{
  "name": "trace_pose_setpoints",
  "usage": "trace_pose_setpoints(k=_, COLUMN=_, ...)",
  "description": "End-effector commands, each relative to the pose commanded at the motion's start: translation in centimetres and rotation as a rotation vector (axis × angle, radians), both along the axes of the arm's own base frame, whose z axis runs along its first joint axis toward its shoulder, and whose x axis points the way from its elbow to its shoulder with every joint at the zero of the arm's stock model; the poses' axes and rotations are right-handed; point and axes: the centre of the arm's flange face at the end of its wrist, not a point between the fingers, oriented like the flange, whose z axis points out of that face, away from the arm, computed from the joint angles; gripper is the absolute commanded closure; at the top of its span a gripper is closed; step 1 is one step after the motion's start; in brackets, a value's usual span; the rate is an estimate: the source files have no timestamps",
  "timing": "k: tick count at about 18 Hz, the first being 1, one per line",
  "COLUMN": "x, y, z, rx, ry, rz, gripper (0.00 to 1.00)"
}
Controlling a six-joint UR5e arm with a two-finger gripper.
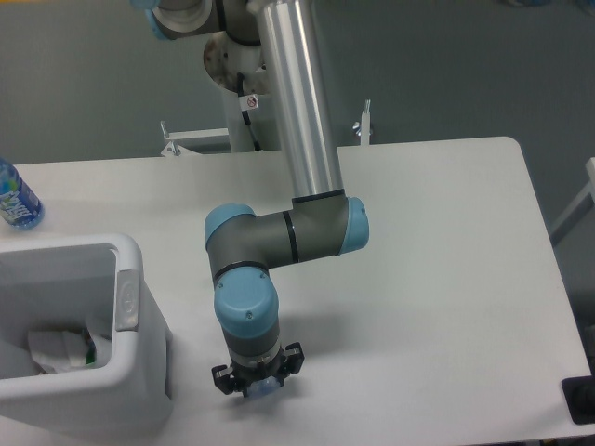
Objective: Place the trash in the trash can
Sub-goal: 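Lower the gripper around the bottle and close on its middle, then lift the bottle and carry it over the white bin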
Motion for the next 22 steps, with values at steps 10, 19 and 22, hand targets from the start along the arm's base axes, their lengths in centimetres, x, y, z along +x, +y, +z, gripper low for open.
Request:
trace_pose_setpoints(k=10, x=-2.4, y=-1.1, z=7.7, rx=0.093, ry=0.069, rz=-0.012, gripper=0.42)
trace_pose_setpoints(k=19, x=-7.5, y=-5.3, z=25.1, rx=0.403, ry=0.144, rz=-0.024, gripper=0.42)
trace_pose_setpoints(k=22, x=-10.1, y=-7.1, z=30.6, rx=0.575, ry=0.115, rz=-0.024, gripper=0.42)
